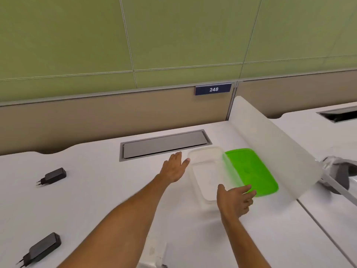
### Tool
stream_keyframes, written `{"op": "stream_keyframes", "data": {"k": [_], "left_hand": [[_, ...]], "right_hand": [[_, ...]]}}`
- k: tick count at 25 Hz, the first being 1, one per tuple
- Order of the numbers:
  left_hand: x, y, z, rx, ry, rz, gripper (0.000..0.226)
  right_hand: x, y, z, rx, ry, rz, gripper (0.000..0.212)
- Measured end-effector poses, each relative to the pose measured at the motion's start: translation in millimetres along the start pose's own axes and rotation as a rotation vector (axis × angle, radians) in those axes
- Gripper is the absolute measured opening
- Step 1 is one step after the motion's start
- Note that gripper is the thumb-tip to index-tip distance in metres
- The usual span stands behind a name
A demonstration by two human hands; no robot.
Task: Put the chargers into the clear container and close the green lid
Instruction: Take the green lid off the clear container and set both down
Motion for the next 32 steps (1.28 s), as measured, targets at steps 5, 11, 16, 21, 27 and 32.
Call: {"op": "stream_keyframes", "data": {"k": [5, 11, 16, 21, 27, 32], "left_hand": [[-22, 11, -14, 0.119, -0.096, 0.101, 0.069], [-41, 22, -32, 0.174, -0.203, 0.133, 0.071], [-46, 21, -26, 0.316, -0.151, 0.239, 0.074], [-37, 3, -5, 0.470, -0.001, 0.344, 0.067], [-16, -43, 40, 0.487, 0.195, 0.533, 0.069], [12, -83, 68, 0.500, 0.292, 0.601, 0.060]], "right_hand": [[-6, 15, -20, -0.188, -0.104, -0.279, 0.096], [-14, 19, -31, -0.222, -0.094, -0.280, 0.091], [-12, 12, -29, -0.240, -0.098, -0.272, 0.088], [-10, -12, -30, -0.218, -0.091, -0.114, 0.088], [-6, -57, -46, -0.210, -0.210, 0.140, 0.088], [4, -87, -67, -0.246, -0.428, 0.257, 0.093]]}}
Point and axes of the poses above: each hand's wrist, its own x-axis away from the middle knuckle, its own z-axis out of the back of the hand, y = z × x, the point moved 4 cm from there along -x, towards the middle knuckle, and after that the axes turned 13 degrees about y, right-handed, at the moved point
